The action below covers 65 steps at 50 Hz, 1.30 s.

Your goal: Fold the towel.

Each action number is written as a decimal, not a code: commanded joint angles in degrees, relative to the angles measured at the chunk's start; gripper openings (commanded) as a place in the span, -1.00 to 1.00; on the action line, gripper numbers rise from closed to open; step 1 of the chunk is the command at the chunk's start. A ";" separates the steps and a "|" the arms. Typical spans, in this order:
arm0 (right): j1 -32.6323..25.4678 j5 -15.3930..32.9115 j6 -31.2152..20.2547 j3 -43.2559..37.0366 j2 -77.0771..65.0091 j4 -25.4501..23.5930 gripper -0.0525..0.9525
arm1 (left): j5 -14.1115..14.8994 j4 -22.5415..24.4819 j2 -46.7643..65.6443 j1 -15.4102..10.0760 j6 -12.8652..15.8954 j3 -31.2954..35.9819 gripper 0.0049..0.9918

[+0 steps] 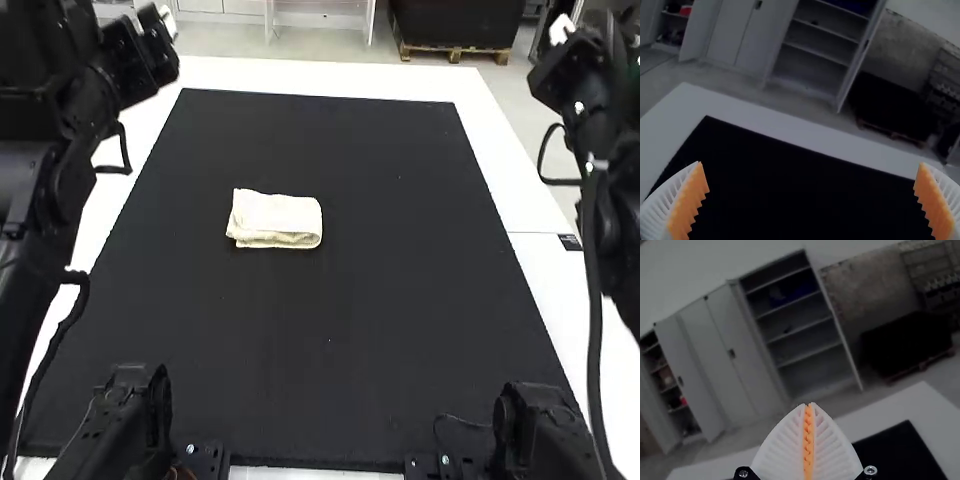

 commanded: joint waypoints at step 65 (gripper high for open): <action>-0.01 -5.06 -3.35 -20.67 -30.15 -2.34 -0.94 | -2.51 12.80 -23.92 -2.40 4.56 -27.74 0.93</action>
